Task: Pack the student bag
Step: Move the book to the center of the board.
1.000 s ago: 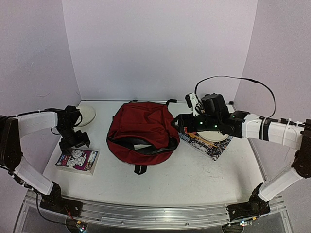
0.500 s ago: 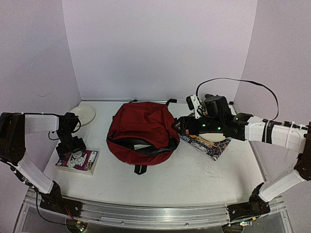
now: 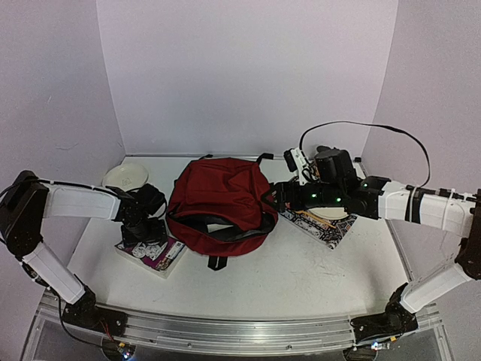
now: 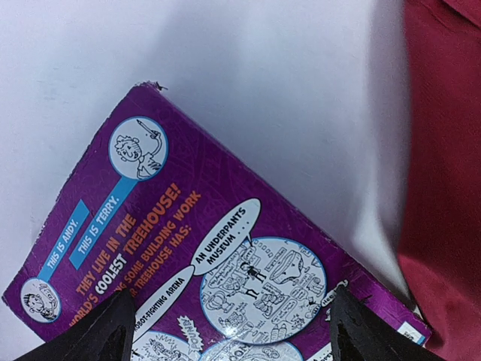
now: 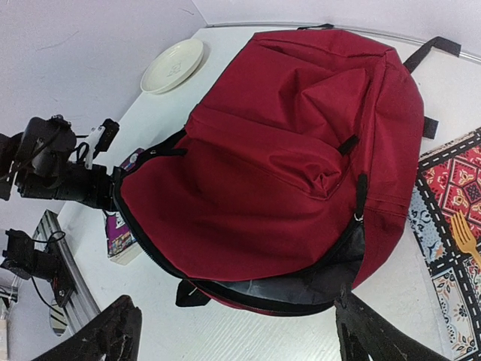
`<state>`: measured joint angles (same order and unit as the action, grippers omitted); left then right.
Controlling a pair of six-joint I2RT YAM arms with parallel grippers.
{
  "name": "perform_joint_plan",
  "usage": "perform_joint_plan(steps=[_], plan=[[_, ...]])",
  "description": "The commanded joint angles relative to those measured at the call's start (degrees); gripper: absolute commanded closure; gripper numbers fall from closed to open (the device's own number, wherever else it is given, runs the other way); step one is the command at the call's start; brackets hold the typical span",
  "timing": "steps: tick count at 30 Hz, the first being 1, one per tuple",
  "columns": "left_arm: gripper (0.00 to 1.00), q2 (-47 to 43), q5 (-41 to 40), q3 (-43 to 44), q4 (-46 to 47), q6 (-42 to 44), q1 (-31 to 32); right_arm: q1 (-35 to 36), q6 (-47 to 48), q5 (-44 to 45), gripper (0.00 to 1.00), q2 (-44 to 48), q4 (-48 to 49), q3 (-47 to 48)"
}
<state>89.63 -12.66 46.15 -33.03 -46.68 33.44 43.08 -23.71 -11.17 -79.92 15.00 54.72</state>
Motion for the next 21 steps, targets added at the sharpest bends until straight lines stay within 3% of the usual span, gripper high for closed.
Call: perform_joint_plan(steps=[1,5,9,15,21], plan=[[0.11,6.35,20.66,-8.38,-2.47,-7.22,8.85,1.53,0.84,-1.51,0.11,0.23,0.6,0.95],[0.11,8.28,21.68,-5.9,-2.39,-10.53,16.09,3.44,1.33,-1.37,0.12,-0.55,0.55,1.32],[0.11,11.36,21.91,1.91,-2.26,-11.5,21.05,5.89,2.19,-1.01,0.12,-1.81,0.29,2.26],[0.11,8.12,20.64,9.96,-2.4,-12.12,22.19,8.36,3.26,-0.53,0.12,-2.27,-0.28,2.46],[0.08,-1.05,17.95,8.5,-2.73,-17.29,21.94,11.05,6.14,-0.5,0.12,-2.91,-1.46,2.39]])
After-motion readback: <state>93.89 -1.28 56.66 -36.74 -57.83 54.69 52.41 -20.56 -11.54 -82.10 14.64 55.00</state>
